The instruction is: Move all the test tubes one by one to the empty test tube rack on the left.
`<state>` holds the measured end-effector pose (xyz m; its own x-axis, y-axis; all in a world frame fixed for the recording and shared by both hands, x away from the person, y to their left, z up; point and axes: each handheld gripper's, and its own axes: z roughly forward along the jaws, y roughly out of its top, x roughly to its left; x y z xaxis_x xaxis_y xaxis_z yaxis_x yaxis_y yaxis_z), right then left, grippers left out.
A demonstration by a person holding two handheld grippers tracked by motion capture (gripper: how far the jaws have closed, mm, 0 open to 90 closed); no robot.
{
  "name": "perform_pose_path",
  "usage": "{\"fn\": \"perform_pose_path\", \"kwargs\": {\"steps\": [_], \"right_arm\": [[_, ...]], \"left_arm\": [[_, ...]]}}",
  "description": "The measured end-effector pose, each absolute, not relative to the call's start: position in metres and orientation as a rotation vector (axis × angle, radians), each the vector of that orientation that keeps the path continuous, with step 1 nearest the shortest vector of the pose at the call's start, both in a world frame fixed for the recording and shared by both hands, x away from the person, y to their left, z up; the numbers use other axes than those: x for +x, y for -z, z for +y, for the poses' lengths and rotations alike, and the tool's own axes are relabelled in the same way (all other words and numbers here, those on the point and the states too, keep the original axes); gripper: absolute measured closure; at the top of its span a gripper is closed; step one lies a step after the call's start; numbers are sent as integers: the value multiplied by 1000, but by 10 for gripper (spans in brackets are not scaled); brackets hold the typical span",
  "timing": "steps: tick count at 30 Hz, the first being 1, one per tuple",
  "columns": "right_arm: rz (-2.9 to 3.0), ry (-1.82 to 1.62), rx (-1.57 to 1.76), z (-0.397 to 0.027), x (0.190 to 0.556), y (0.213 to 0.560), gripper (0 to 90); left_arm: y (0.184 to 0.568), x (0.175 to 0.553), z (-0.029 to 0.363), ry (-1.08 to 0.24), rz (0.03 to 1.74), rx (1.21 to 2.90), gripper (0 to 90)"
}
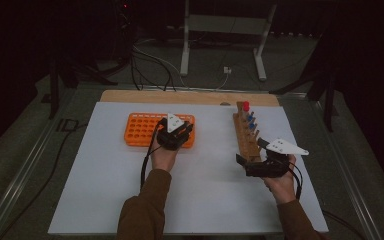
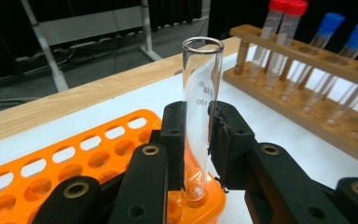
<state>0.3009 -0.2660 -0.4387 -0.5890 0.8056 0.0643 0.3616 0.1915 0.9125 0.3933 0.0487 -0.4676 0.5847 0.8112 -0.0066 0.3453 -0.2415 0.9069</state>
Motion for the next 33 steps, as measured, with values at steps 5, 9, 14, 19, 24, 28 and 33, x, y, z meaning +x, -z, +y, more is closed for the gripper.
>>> {"fn": "perform_pose_path", "kwargs": {"steps": [5,9,14,19,24,28,33], "right_arm": [[2039,-1377,1092,-266,300,439,1],[2048,-1375,1091,-266,301,440,1],[2046,-1370,1094,-267,300,442,1],[2051,-1367,1101,-267,301,444,2],[2051,-1363,1099,-266,301,444,2],[2053,-1362,1104,-267,301,444,2],[2053,-1360,1105,-266,302,444,2]], "left_arm": [[476,395,46,-574,951,1866,760],[486,396,44,-557,966,1912,761],[493,396,46,-541,976,1924,763],[493,395,43,-556,966,1962,765],[497,395,43,-547,980,1972,766],[497,396,45,-516,992,1958,740],[495,393,50,-476,1024,1896,467]]}}
